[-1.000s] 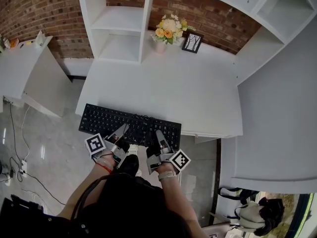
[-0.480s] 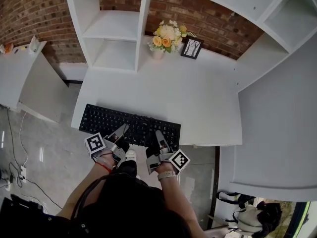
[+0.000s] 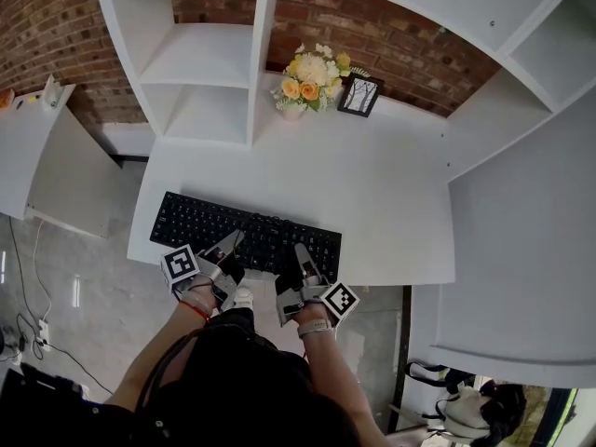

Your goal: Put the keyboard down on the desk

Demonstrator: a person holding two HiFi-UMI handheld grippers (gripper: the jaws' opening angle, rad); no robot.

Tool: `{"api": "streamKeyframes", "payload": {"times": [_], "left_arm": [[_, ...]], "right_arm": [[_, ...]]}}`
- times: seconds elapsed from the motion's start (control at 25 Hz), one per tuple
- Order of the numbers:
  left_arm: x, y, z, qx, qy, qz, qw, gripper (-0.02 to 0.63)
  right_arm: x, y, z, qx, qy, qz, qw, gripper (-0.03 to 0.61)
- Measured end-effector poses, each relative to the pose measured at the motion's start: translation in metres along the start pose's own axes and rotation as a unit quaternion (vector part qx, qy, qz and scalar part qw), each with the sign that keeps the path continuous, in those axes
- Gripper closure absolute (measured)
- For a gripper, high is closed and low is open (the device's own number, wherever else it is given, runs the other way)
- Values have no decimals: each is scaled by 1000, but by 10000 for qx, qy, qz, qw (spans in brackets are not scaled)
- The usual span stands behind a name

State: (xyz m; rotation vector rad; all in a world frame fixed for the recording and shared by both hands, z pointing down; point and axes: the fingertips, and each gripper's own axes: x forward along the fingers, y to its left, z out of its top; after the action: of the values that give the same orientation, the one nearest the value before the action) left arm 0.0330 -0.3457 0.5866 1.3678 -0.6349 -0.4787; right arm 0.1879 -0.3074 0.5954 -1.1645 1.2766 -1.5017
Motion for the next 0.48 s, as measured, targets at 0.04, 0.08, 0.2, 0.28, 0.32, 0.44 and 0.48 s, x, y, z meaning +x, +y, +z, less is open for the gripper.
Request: {"api": "streamKeyframes", "payload": {"times": [0.04, 0.08, 0.2, 0.28, 0.32, 0.44, 0.48], "left_arm": [[4, 0, 2, -30, 14, 1, 10000, 568], [8, 0, 4, -57, 27, 11, 10000, 568], [19, 2, 11, -108, 74, 80, 9999, 566], [26, 4, 14, -161, 94, 99, 9998, 566], [29, 5, 16, -199, 99, 82, 9997, 566], [41, 7, 22, -251, 132, 61, 9996, 566], [44, 7, 23, -266, 148, 92, 9995, 565]], "right_arm": [[3, -1, 3, -2, -15, -28, 10000, 502], [7, -2, 5, 8, -29, -55, 10000, 502], [18, -2, 11, 74, -52, -113, 9999, 502], [23, -4, 15, 62, -67, -145, 9999, 502], [26, -5, 17, 63, -78, -164, 9998, 502], [34, -6, 22, 114, -107, -211, 9997, 502], [37, -7, 24, 123, -122, -229, 9996, 502]]}}
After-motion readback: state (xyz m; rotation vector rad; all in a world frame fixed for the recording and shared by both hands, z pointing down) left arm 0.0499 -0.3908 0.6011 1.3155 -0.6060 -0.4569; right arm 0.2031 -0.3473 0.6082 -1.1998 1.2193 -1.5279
